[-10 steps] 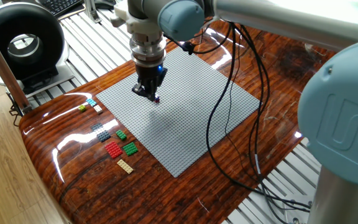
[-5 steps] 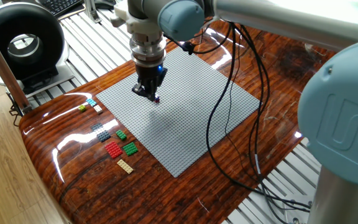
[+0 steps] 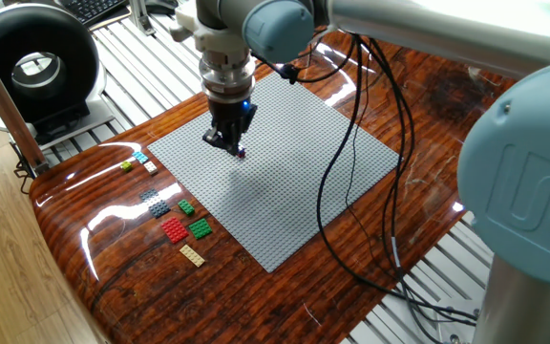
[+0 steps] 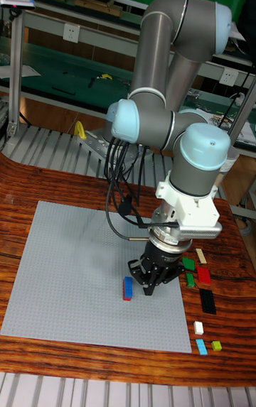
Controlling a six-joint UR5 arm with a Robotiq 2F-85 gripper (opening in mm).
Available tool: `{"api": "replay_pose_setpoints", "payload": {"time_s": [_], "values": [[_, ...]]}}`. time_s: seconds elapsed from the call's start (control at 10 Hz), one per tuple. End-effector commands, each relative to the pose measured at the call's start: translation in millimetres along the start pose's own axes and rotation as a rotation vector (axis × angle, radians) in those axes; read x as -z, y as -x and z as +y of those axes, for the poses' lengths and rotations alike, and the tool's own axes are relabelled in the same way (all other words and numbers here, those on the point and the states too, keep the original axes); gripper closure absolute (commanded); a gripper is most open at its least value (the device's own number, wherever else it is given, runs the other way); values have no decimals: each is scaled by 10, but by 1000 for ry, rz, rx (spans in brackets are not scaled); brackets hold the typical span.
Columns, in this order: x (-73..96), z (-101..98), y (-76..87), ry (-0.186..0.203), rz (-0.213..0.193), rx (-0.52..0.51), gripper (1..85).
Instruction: Build with small Lego blocks
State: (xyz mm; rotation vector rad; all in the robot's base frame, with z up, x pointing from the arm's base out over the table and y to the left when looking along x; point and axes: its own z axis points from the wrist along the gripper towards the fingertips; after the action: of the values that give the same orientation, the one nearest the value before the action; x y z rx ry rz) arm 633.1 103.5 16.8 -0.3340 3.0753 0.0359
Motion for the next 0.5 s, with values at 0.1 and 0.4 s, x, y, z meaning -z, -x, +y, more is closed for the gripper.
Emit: {"api": "replay_pose_setpoints", "payload": {"time_s": [0.1, 0.4], "values": [[33, -84, -48, 2, 14, 8, 843], [42, -133, -30, 23, 4, 15, 843]]}}
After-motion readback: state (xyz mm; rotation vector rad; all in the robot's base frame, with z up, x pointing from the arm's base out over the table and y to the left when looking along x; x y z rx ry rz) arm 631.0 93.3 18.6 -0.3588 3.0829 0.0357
